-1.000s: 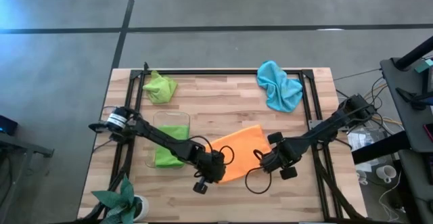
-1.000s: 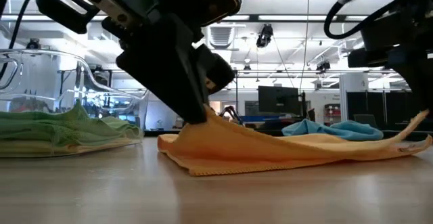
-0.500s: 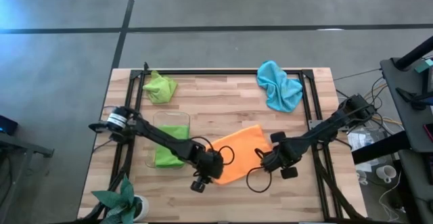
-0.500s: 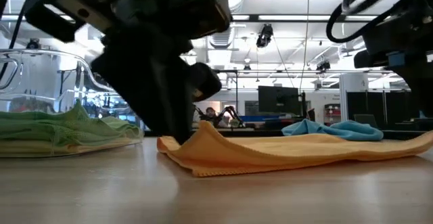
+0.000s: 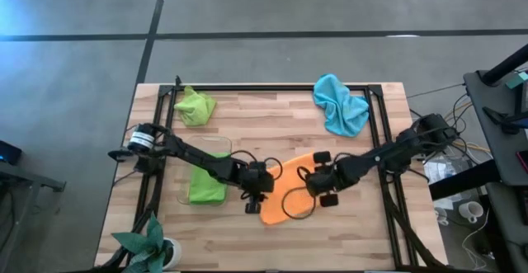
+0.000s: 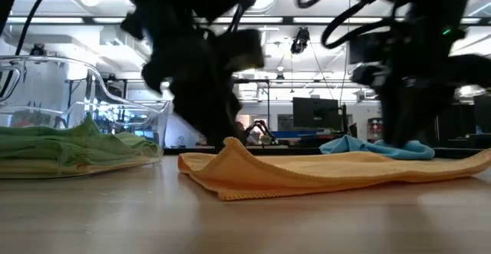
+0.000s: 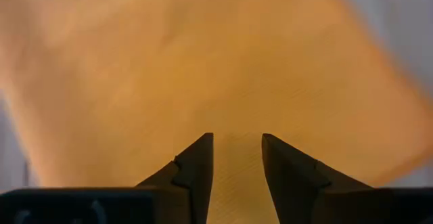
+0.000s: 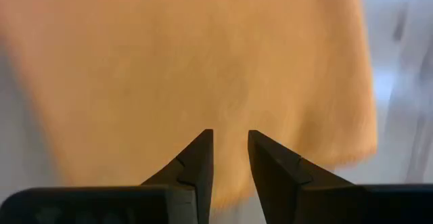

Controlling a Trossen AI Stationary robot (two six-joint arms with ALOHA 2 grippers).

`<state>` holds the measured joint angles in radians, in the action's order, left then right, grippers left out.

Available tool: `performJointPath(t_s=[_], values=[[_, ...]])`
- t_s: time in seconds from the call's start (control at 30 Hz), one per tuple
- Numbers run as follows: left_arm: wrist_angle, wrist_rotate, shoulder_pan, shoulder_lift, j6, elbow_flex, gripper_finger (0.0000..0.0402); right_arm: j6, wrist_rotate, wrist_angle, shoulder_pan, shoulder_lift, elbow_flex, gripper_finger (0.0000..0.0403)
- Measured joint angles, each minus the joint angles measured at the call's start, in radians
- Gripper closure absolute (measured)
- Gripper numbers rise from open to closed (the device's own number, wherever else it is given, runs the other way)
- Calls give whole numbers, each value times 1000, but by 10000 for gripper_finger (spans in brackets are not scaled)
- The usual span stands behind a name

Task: Fold microfiber towels
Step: Fold the orange microfiber towel on the table

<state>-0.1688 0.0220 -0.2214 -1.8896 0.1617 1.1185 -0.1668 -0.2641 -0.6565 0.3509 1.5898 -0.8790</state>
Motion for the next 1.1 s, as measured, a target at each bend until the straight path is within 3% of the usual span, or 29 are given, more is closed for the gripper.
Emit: performJointPath(t_s=[0.23,0.47,0.63,0.7,0.87,1.1], values=[[63,-18,24,3,40,-91,290,130,-121,252,-182,0,49,314],[84,-26,24,2,16,-89,290,225,168,363,-315,45,49,314],[86,-27,26,6,-15,-89,290,282,197,480,-358,129,44,315],[86,-27,26,7,-15,-87,290,278,168,521,-388,168,26,317],[82,-33,24,9,-10,-92,290,174,-169,521,-435,205,0,322],[78,-30,17,17,14,-98,290,190,-140,459,-400,83,5,334]])
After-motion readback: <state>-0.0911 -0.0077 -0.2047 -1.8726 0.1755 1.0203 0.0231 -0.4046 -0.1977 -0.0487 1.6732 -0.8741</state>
